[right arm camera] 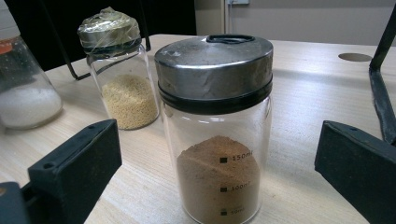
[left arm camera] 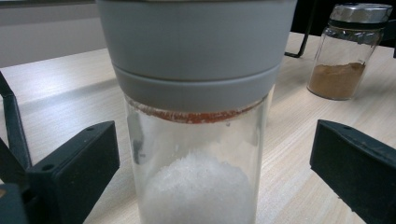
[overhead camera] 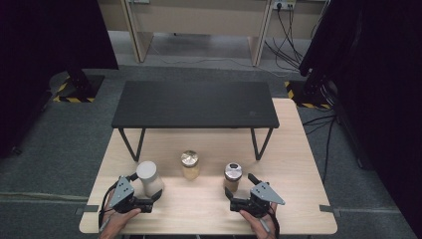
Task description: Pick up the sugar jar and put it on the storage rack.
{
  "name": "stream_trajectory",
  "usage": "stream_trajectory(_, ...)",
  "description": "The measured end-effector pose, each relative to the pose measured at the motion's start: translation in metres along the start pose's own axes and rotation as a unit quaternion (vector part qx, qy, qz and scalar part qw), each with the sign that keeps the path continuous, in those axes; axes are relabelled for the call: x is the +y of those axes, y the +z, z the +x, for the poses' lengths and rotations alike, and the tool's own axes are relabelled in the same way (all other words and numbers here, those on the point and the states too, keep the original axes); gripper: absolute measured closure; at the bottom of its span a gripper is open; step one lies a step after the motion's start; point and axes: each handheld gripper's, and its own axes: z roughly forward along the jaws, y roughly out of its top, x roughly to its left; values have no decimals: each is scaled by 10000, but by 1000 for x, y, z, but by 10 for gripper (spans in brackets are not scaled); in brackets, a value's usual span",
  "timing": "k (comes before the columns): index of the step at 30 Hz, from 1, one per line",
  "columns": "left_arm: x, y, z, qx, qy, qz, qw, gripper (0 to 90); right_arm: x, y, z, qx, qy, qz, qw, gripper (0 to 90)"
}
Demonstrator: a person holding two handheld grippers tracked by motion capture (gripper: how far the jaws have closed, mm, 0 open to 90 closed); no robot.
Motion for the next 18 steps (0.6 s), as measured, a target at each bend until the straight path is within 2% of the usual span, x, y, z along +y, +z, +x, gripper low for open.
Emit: stream_trajectory(18,0,1,-1,4,19,-2,10000,17,-1,1,-1,-32,95,-2,9999,7)
